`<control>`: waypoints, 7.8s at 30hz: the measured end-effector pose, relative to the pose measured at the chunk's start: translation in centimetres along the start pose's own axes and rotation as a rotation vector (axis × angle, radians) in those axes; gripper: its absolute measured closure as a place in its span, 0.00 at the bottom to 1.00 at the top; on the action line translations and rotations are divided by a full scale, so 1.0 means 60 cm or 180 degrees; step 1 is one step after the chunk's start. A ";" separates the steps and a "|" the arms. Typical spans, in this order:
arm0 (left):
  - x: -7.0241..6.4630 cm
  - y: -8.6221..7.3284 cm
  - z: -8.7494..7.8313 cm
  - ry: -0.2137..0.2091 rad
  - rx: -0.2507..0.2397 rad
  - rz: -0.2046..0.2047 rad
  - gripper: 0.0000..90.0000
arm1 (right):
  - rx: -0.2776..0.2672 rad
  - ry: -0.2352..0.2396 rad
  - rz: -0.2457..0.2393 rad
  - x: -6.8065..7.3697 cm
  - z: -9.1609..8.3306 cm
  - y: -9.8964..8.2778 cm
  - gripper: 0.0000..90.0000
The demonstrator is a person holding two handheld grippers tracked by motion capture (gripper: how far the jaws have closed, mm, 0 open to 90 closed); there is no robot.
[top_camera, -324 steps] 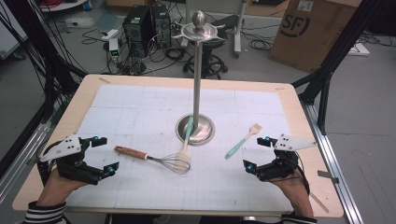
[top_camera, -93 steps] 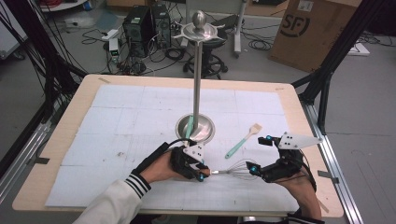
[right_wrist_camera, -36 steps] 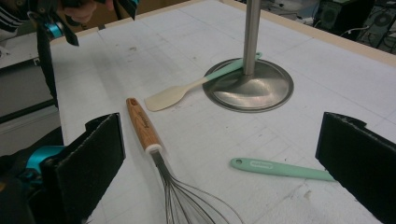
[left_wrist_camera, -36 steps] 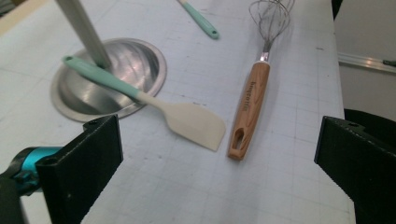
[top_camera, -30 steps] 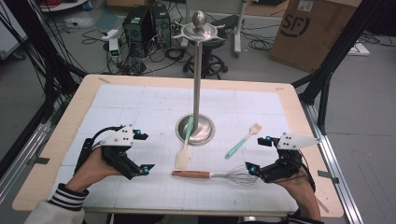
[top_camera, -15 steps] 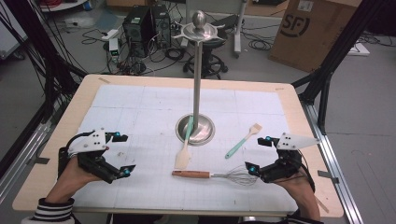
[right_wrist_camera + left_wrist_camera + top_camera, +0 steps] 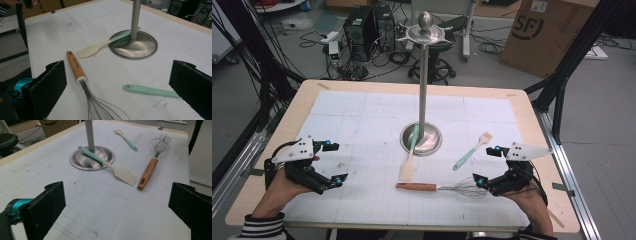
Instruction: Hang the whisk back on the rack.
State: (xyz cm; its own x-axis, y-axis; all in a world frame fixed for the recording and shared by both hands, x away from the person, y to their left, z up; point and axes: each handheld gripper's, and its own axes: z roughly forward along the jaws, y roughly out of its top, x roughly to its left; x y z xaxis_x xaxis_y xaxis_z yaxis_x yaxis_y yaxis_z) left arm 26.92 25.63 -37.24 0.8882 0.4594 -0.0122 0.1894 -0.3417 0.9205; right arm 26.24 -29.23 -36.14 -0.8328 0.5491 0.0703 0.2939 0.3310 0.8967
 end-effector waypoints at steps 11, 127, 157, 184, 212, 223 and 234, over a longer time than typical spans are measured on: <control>0.004 -0.009 -0.015 0.0041 -0.0038 -0.0021 0.02 | 0.0155 0.0155 -0.0067 0.006 0.021 0.022 0.00; 0.009 -0.009 -0.019 0.0018 -0.0094 -0.0057 0.02 | 0.2794 0.1288 -0.0763 0.084 0.303 0.047 0.67; 0.009 -0.010 -0.015 0.0009 -0.0074 -0.0061 0.02 | 0.2704 0.1196 -0.0800 0.085 0.294 0.052 0.78; 0.010 -0.011 -0.014 0.0009 -0.0066 -0.0068 0.02 | 0.1587 0.1172 -0.0523 0.038 0.187 0.110 0.78; 0.010 -0.011 -0.011 0.0010 -0.0059 -0.0090 0.02 | 0.0691 0.0947 -0.0407 0.003 0.058 0.177 0.78; 0.011 -0.011 -0.011 0.0000 -0.0067 -0.0088 0.02 | 0.0485 0.0930 -0.0370 -0.016 0.022 0.208 0.78; 0.010 -0.011 -0.012 -0.0022 -0.0081 -0.0095 0.02 | 0.0349 0.0881 -0.0298 -0.051 -0.010 0.239 0.78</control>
State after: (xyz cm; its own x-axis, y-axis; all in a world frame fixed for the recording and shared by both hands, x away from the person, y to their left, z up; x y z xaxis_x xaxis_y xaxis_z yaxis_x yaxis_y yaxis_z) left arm 27.03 26.73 -37.57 0.8852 0.4633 -0.0426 0.2053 -0.3068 0.9294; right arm 32.75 -26.62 -23.26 -0.9503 0.2874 0.1193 0.2461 0.4595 0.8534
